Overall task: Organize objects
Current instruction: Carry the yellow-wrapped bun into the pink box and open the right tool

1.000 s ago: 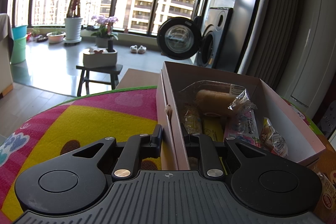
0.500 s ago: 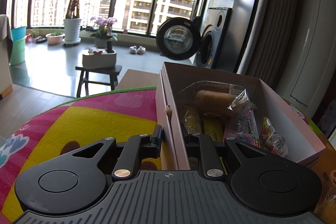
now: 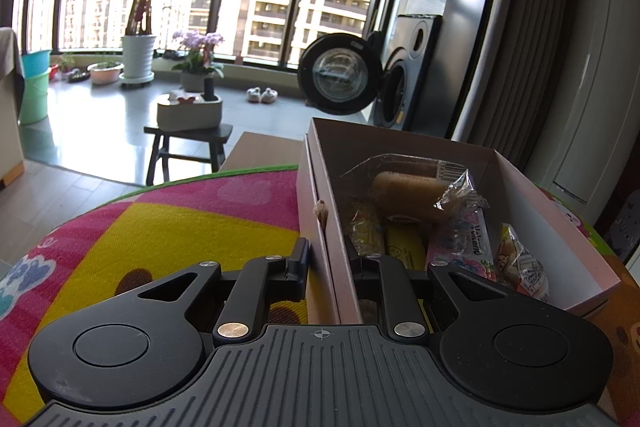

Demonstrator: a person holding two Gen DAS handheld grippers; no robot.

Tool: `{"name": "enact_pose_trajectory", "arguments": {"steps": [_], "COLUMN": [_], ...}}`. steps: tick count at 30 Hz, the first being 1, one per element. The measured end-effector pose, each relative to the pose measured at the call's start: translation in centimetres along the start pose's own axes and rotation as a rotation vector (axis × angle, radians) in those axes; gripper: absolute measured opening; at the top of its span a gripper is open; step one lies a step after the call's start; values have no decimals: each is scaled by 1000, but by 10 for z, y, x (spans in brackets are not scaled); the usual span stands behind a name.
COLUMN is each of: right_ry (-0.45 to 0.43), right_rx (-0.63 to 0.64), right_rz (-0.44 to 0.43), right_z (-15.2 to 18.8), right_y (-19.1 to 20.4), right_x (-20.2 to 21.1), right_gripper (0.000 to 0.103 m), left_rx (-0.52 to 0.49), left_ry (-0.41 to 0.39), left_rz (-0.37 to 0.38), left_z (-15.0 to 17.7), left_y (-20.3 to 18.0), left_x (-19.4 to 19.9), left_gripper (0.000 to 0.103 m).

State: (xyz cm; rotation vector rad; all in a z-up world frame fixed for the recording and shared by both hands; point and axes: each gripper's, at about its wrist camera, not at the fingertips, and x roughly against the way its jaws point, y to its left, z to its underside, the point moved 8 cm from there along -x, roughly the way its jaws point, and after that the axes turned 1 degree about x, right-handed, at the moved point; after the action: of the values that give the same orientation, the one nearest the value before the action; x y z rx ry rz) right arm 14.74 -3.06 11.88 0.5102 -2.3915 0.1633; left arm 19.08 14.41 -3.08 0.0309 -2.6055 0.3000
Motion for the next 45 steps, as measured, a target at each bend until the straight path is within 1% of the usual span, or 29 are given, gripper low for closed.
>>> {"name": "enact_pose_trajectory", "arguments": {"steps": [1, 2, 3, 5, 7, 8, 10, 12, 14, 18, 22, 25, 30, 32, 34, 37, 39, 40, 41, 42, 44, 45], "right_ry": [16, 57, 85, 165, 208, 216, 207, 194, 186, 175, 171, 172, 177, 173, 175, 172, 177, 177, 163, 134, 73, 51], "right_rx": [-7, -10, -18, -19, -32, -48, -79, -62, -8, 6, 19, 11, -40, -56, -50, -37, -62, -84, -116, -141, -141, -128], "right_rz": [7, 44, 61, 137, 197, 209, 191, 181, 217, 226, 206, 179, 170, 151, 160, 193, 164, 144, 117, 101, 101, 116], "right_z": [-4, -4, -3, 7, 14, 16, 20, 21, 23, 25, 27, 28, 30, 30, 30, 30, 31, 31, 29, 26, 17, 14], "right_y": [0, -2, -3, -10, -18, -21, -21, -13, -4, 2, 5, 3, -14, -19, -21, -18, -18, -19, -21, -23, -26, -27], "right_x": [-15, -35, -57, -102, -134, -145, -160, -169, -176, -176, -171, -169, -170, -168, -167, -167, -165, -162, -156, -149, -138, -134], "right_gripper": [55, 55, 55, 55, 55, 54, 54, 54, 54, 54, 55, 59, 67, 66, 65, 66, 67, 69, 72, 73, 72, 72], "left_rx": [0, 0, 0, 0, 0, 0, 0, 0, 0, -1, 0, 0, 0, -1, -2, -1, -1, -1, -1, -2, -2, -2], "left_ry": [0, 0, 0, 0, 0, 0, 0, 1, 0, 0, 0, 0, 0, -1, 0, 2, 2, 2, 2, 2, 2, 2], "left_rz": [0, 0, 0, 0, 0, 0, 0, 0, 0, -1, 0, 0, 0, 0, 1, 2, 2, 2, 2, 2, 2, 1], "left_z": [0, 0, 0, 0, 0, 0, 0, 0, 0, 0, -1, -1, -1, -1, 0, 2, 2, 2, 2, 3, 2, 2], "left_y": [0, 0, 0, 0, 0, 0, 0, 0, 0, 0, 0, 0, 0, 0, 0, 1, 1, 1, 1, 1, 1, 2], "left_x": [0, 0, 0, 0, 0, 0, 0, 0, 0, 0, 0, 0, 0, 0, -1, -3, -4, -3, -3, -3, -3, -3], "left_gripper": [18, 18, 18, 18, 19, 19, 19, 19, 19, 19, 19, 19, 19, 19, 19, 19, 19, 19, 19, 19, 19, 19]}}
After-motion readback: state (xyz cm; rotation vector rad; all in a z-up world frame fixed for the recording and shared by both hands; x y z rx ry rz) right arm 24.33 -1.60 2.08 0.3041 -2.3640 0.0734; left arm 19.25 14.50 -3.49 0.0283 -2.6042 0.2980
